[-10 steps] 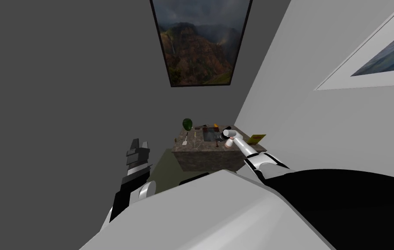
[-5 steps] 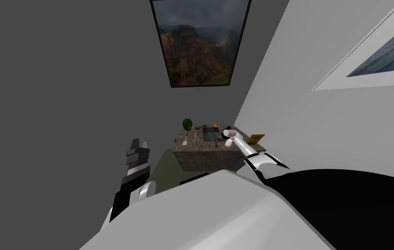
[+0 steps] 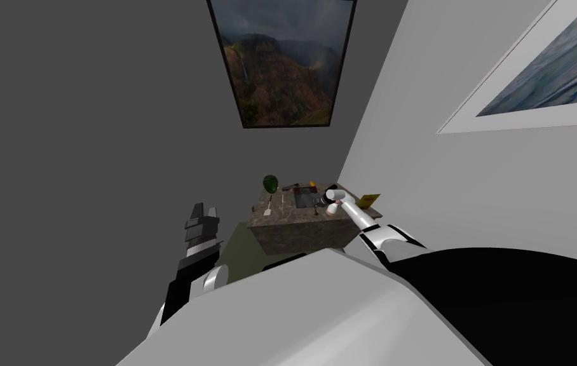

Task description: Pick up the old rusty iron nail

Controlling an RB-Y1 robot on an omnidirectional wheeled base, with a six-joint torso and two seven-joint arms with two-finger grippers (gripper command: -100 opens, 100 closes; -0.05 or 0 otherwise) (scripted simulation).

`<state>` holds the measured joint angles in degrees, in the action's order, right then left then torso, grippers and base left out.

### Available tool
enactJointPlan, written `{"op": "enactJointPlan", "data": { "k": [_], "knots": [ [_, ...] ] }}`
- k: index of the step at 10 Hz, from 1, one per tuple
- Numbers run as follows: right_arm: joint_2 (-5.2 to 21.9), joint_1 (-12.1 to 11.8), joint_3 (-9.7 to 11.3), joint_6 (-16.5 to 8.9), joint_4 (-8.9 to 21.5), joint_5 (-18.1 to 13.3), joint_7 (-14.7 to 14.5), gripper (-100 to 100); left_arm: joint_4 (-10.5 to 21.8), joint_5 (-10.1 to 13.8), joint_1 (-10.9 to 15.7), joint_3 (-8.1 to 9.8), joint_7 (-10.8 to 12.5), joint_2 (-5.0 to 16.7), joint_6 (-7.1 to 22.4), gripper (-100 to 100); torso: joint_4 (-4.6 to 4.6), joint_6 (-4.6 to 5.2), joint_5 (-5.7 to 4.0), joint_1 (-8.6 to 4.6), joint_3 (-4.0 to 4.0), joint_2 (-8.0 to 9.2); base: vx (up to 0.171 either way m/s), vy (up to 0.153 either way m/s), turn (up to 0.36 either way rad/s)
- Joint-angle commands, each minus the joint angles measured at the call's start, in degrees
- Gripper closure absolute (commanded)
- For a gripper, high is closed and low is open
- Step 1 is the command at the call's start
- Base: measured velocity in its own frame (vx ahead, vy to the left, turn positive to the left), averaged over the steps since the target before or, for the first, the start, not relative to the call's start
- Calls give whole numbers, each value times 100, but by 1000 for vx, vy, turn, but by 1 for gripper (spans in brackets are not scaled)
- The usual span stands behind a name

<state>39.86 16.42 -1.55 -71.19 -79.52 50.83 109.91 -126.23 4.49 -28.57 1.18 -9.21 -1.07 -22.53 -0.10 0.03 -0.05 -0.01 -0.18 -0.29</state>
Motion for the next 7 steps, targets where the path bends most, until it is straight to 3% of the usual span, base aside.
{"op": "enactJointPlan", "data": {
  "k": [1, 5, 6, 7],
  "knots": [
    [31, -56, 48, -80, -209, 53, 30, 100, 0, 0, 0, 0, 0, 0, 0, 0, 0, 0, 0, 0, 0, 0, 62, 13, -113],
    [97, -150, 178, -249, -644, 172, 95, 100, 0, 0, 0, 0, 0, 0, 0, 0, 0, -1, 0, 3, 2, 3, 54, 20, -146],
    [83, -141, 159, -218, -584, 149, 90, 100, 0, 0, 0, 0, 0, 0, 0, 0, 1, 0, 0, 2, 2, 4, 21, 11, -31],
    [87, -143, 162, -229, -595, 154, 92, 0, 0, 0, 1, 0, 0, 0, 0, 0, 1, -4, -1, -2, 4, 9, 0, 0, 0]
  ]
}}
